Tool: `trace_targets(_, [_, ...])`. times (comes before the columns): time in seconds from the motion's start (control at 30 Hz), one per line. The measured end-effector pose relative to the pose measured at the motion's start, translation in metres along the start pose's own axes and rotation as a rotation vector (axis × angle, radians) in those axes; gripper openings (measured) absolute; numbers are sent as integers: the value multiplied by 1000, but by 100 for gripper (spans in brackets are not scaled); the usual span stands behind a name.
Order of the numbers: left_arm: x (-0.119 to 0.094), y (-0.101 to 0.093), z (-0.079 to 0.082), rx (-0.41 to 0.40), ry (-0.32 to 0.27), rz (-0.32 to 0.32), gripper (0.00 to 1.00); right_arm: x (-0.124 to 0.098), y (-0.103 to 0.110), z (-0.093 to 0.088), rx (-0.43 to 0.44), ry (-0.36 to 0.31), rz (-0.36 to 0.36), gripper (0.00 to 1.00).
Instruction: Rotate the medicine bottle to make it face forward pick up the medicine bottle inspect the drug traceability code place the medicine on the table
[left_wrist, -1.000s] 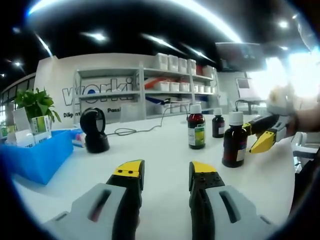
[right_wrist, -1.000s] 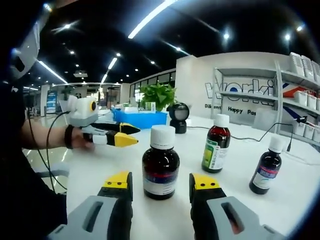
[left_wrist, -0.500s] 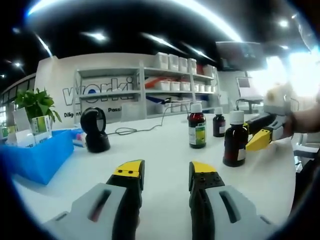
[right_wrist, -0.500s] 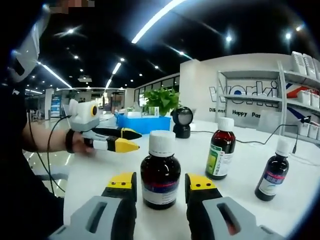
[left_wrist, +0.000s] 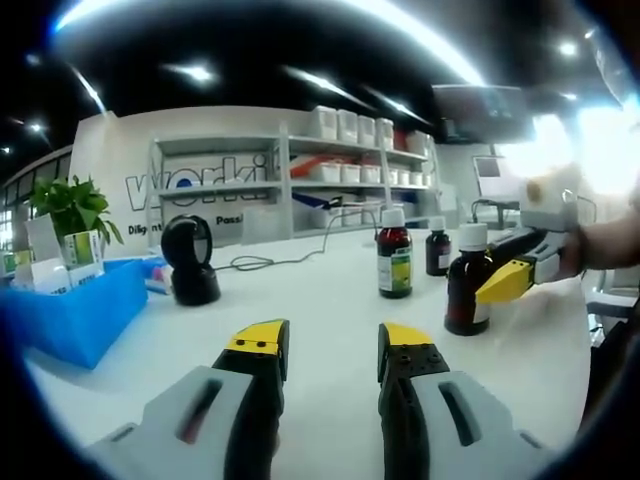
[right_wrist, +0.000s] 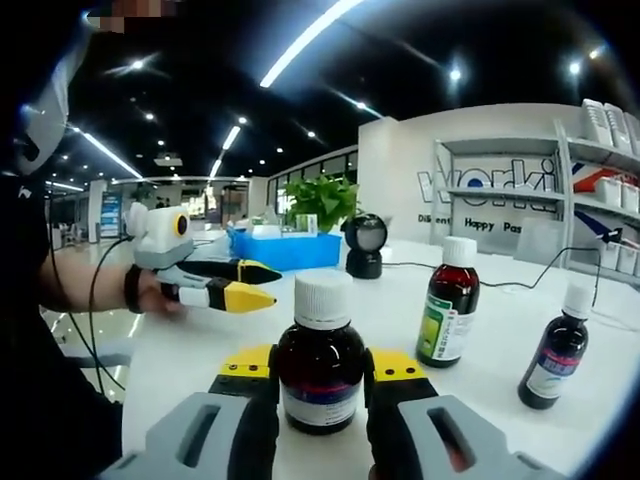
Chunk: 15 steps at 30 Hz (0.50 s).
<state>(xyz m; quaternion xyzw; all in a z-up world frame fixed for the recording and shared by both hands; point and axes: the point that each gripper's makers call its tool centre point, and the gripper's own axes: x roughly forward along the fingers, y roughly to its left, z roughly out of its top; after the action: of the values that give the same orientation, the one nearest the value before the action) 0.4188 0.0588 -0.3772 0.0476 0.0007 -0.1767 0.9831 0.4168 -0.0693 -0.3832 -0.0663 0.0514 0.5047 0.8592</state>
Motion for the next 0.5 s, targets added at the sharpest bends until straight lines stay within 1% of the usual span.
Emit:
trace_targets(0.23, [0,0,0,-2,-4,-1,26,2,-1,3,12,7,-16,28])
trace_targets(0.33, [0,1,1,-4,-6,-2,26,4,-3,9,21,-4,-22,28])
trace_targets(0.5, [-1,0,2,-5,-10,-4,26,9,-9,26,25,-31,-37,28])
